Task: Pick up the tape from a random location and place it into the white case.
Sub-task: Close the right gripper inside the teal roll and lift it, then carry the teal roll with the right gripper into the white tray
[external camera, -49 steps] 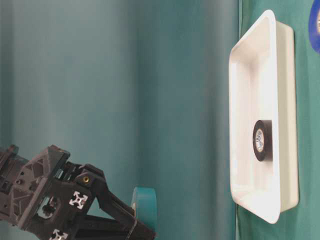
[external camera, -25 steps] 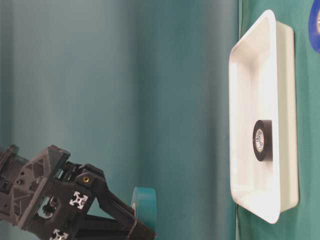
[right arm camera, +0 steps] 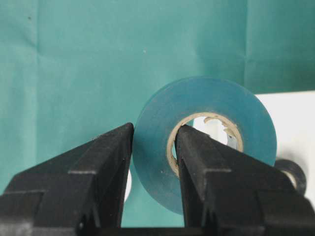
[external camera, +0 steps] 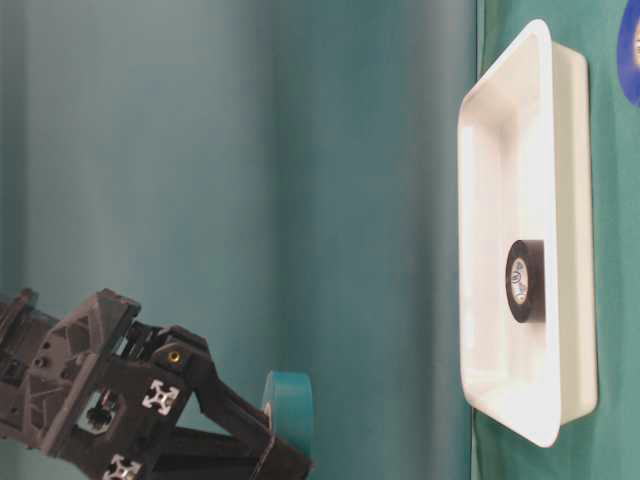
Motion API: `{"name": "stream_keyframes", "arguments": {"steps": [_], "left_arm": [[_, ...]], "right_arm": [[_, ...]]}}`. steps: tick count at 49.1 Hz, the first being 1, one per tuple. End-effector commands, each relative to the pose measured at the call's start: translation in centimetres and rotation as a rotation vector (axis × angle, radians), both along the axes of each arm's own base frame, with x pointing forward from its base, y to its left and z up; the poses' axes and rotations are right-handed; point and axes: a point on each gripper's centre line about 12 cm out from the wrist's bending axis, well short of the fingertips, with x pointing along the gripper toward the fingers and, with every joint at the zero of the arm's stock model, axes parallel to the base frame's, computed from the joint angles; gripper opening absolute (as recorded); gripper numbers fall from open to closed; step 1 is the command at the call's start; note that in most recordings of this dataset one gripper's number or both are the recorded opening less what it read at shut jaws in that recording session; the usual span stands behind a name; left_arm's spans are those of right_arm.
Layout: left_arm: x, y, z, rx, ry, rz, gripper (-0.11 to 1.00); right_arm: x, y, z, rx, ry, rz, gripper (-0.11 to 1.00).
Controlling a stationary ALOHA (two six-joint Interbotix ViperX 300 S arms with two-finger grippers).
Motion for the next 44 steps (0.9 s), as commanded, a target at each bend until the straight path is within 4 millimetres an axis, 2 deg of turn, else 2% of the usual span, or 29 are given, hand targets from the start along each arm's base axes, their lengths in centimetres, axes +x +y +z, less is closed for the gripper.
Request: {"name": "stream_keyframes", "arguments": {"steps": [1, 16, 40, 44], "left_arm": [[0.1, 0.1, 0.5, -0.001, -0.016, 0.004, 1.0], [0.1, 0.1, 0.5, -0.002, -0.014, 0.004, 1.0], [0.1, 0.3, 0.5, -0.002, -0.014, 0.013, 1.0], [0.1, 0.3, 0.6, 0.0, -0.015, 0.017, 1.0]], "right_arm": [[-1.1, -1.5, 3.8, -0.01, -0.075, -0.028, 0.3], [-2.0, -6.3, 3.8, -0.018, -0.067, -0.114, 0.3], [-4.9, -15.2, 4.0, -0.024, -0.063, -0.297, 0.3], [-5.2, -16.1, 4.0, -0.027, -0.07, -0.313, 0.3]]}}
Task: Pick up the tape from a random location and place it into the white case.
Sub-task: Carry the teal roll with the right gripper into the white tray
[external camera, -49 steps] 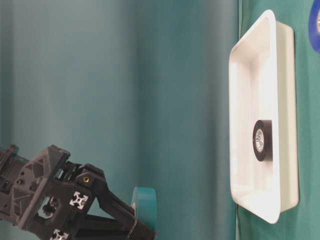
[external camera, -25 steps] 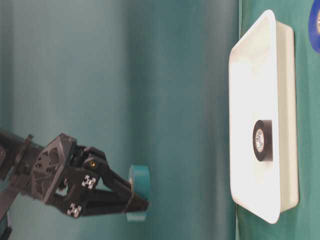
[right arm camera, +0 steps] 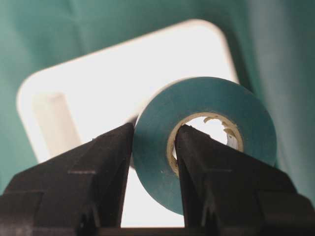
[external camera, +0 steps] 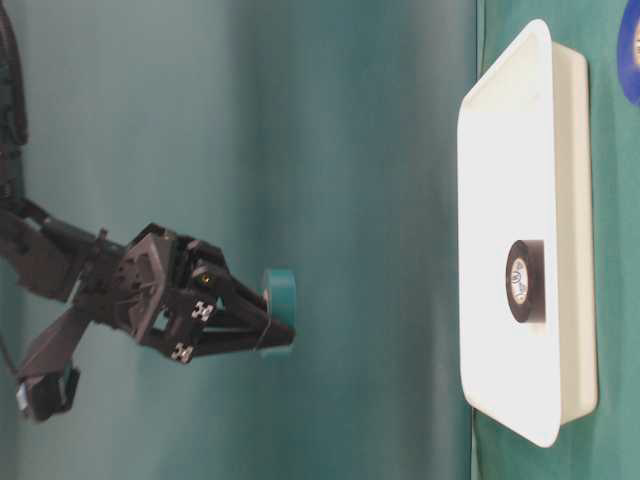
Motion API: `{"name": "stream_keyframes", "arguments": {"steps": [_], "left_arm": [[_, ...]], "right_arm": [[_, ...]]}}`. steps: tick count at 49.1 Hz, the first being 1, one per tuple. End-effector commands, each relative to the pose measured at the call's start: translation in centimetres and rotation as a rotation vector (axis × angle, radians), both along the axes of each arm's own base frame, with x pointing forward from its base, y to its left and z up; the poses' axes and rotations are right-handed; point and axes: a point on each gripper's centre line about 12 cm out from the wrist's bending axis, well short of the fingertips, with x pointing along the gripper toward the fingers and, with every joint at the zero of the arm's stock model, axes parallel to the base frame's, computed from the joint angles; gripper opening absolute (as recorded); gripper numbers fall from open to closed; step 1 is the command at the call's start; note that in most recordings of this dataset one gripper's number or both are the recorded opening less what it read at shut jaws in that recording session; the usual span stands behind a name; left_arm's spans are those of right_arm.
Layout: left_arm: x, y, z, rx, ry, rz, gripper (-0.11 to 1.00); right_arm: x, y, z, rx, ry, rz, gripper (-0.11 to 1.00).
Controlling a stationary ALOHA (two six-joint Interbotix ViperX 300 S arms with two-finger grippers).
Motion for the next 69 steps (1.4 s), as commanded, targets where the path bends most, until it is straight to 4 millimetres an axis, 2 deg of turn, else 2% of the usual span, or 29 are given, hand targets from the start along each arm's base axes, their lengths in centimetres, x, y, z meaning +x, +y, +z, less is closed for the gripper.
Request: {"name": "stream_keyframes", "arguments": {"steps": [1, 16, 45, 69], "left_arm": [[0.1, 0.2, 0.5, 0.0, -0.014, 0.009, 1.0], [0.1, 0.3, 0.5, 0.001, -0.014, 0.012, 1.0], [0.1, 0.6, 0.5, 0.001, -0.012, 0.027, 1.0], [0.1, 0.6, 0.5, 0.0, -0.014, 0.028, 1.0]], "right_arm": [[-1.2, -0.6, 3.4, -0.029, -0.077, -0.013, 0.3], [-2.2, -0.8, 2.8, -0.029, -0.047, -0.009, 0.3], [-8.2, -0.8, 0.7, -0.02, -0.033, -0.042, 0.3], [-8.5, -0.8, 0.5, -0.022, -0.037, -0.042, 0.3]]}}
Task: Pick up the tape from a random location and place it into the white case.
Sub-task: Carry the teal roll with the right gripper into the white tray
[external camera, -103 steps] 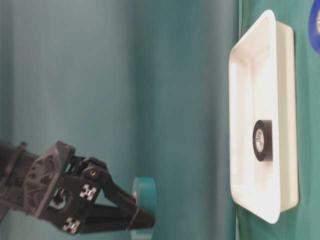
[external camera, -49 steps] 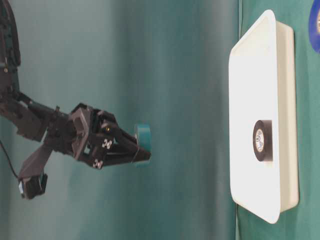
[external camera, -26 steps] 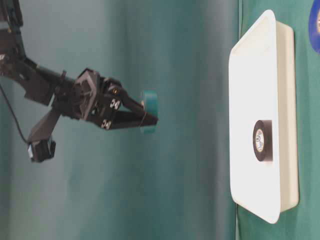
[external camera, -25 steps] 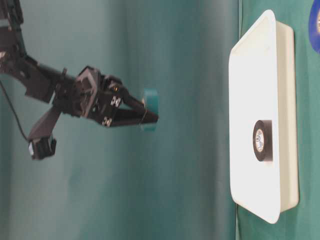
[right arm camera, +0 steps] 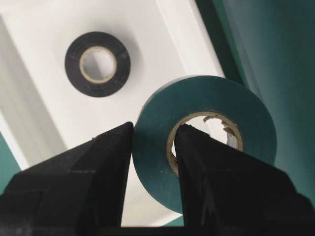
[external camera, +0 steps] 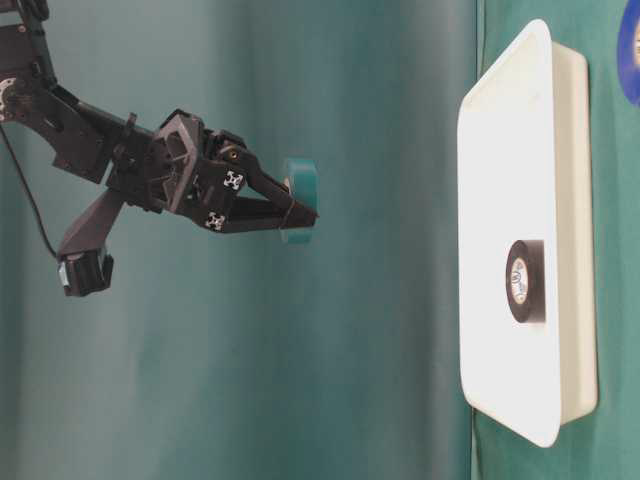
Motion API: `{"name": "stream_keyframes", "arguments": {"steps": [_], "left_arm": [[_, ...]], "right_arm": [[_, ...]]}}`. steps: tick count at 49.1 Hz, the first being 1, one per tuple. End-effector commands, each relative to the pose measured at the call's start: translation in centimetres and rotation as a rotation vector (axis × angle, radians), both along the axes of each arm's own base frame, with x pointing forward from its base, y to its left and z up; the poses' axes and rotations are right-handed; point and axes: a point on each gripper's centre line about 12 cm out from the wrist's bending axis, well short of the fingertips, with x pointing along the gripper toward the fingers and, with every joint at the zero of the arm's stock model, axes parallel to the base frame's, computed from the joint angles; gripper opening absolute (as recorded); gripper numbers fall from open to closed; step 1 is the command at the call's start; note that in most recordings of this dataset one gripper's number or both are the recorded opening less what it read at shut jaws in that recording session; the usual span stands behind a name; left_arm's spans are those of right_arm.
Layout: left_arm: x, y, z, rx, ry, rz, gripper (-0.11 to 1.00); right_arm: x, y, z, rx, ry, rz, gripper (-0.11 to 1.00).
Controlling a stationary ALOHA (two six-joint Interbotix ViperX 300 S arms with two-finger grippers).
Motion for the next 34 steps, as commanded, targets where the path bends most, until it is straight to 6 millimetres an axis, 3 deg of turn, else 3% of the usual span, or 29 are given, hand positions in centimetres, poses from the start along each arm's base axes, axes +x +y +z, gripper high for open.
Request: {"name": "stream_keyframes", "arguments": {"steps": [1, 17, 26, 34], "left_arm": [[0.1, 0.1, 0.6, 0.0, -0.015, 0.003, 1.0], [0.1, 0.1, 0.5, 0.0, -0.014, 0.003, 1.0], [0.1, 0.1, 0.6, 0.002, -0.015, 0.003, 1.0], [0.2, 0.1, 0.4, 0.001, -0.011, 0.003, 1.0]], "right_arm": [[-0.4, 0.2, 2.2, -0.021, -0.055, 0.002, 0.3], [-0.3, 0.4, 0.4, -0.01, -0.066, 0.006, 0.3], [-0.5, 0.6, -2.0, 0.002, -0.079, 0.002, 0.3], [-0.5, 0.7, -5.5, 0.021, -0.073, 0.0, 0.3]]}}
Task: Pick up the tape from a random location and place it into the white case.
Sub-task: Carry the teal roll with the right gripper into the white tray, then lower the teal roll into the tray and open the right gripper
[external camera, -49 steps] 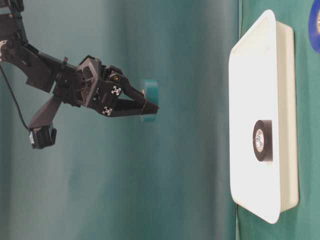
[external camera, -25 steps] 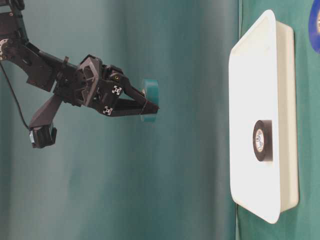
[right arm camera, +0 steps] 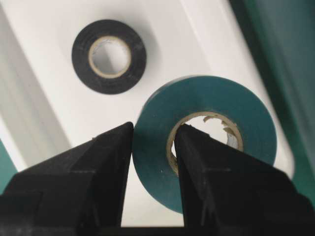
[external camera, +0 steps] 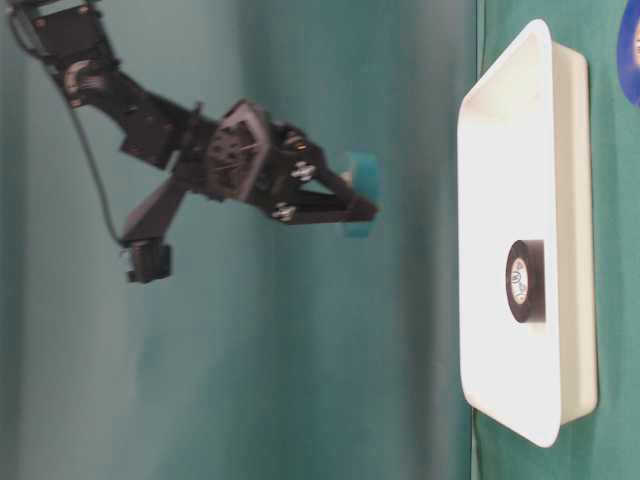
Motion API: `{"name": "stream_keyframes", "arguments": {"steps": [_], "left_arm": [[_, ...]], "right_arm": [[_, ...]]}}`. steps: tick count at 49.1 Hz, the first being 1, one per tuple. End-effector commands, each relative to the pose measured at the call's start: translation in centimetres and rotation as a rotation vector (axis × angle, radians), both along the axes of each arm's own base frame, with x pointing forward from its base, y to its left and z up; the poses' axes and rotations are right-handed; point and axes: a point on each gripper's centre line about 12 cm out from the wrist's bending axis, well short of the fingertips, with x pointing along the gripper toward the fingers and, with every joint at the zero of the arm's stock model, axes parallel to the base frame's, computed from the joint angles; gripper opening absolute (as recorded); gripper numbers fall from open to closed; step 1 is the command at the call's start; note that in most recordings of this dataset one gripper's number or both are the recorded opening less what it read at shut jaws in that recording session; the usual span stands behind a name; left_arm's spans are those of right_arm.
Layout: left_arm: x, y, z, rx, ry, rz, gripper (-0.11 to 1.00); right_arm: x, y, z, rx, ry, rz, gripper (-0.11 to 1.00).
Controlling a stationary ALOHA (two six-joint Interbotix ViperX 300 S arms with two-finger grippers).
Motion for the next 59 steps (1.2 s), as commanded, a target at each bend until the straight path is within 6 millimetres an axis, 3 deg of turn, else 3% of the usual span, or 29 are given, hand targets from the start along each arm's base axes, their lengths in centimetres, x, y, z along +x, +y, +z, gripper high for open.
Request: {"name": "stream_keyframes", "arguments": {"steps": [1, 14, 28, 42, 59], "left_arm": [[0.2, 0.1, 0.5, 0.0, -0.012, 0.003, 1.0], [0.2, 0.1, 0.5, -0.001, -0.013, 0.004, 1.0], [0.2, 0.1, 0.5, -0.003, -0.013, 0.004, 1.0], [0.2, 0.1, 0.4, 0.0, -0.011, 0.003, 1.0], [0.2, 0.1, 0.4, 0.0, -0.011, 0.003, 1.0]], "right_arm": [[0.1, 0.0, -0.4, -0.004, -0.031, 0.002, 0.3], [0.2, -0.5, -4.8, 0.023, -0.01, -0.013, 0.3], [-0.1, -0.6, -7.9, 0.037, 0.007, -0.011, 0.3], [-0.1, -0.8, -9.8, 0.043, 0.009, -0.009, 0.3], [-0.1, -0.9, -9.8, 0.041, 0.01, -0.008, 0.3]]}}
